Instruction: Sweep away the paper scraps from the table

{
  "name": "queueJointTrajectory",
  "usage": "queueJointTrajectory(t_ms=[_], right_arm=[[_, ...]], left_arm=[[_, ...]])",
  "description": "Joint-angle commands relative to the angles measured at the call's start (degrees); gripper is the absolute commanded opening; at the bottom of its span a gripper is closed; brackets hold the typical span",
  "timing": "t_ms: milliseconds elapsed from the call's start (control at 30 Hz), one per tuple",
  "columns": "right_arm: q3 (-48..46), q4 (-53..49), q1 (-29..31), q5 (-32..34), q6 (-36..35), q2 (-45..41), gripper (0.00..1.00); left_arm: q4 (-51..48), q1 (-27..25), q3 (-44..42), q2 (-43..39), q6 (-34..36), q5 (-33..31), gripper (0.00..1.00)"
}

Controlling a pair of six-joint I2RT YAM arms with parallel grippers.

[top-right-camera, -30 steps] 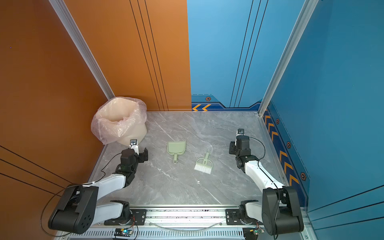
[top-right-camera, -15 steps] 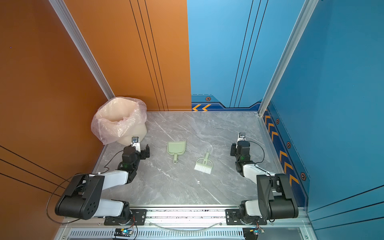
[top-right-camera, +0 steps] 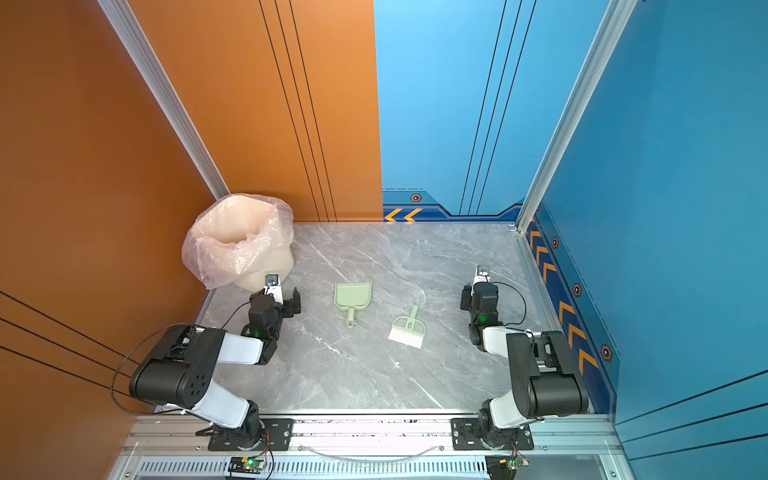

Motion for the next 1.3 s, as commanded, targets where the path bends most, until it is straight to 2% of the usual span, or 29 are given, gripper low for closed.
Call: queueJointTrajectory(t_ms=[0, 200, 367, 500, 567, 633, 667, 700, 1267], right_arm=[[-1.0, 3.5, -0.1, 1.6, 0.5, 0.1, 0.50], [-4.5, 12.1, -0.3, -0.1, 0.1, 2.4, 0.52], [-4.6, 11.5, 0.3, 1.3, -0.2, 2.0, 0.57], [-4.7, 11.8, 0.3, 1.2, -0.2, 2.0, 0.68], [-4.7, 11.7, 0.3, 1.3, -0.3, 2.1, 0.70], [-4.7, 11.6, 0.3, 1.3, -0.2, 2.1, 0.82], [-4.7, 11.6, 0.3, 1.3, -0.2, 2.1, 0.98], [-4.6, 11.6, 0.3, 1.3, -0.2, 2.1, 1.00], [-4.6, 11.6, 0.3, 1.1, -0.2, 2.1, 1.00]], left_arm=[[1.2, 0.3, 0.5, 0.4, -0.1, -2.7, 0.98], [-2.0, 2.2, 2.0, 0.2, -2.7, -3.1, 0.98], [-2.3, 2.7, 2.0, 0.1, -3.1, -2.3, 0.98], [-3.6, 2.9, 2.7, 0.0, -0.9, 4.6, 0.98], [-3.7, 3.0, 2.6, 0.0, -0.7, 5.4, 0.98], [-3.9, 3.4, 2.7, 0.0, -0.6, 6.8, 0.98], [-4.0, 3.4, 2.7, 0.0, -0.6, 6.9, 0.98], [-4.0, 3.5, 2.7, 0.0, -0.7, 7.0, 0.98], [-4.0, 3.5, 2.7, -0.2, -0.7, 7.0, 0.98]])
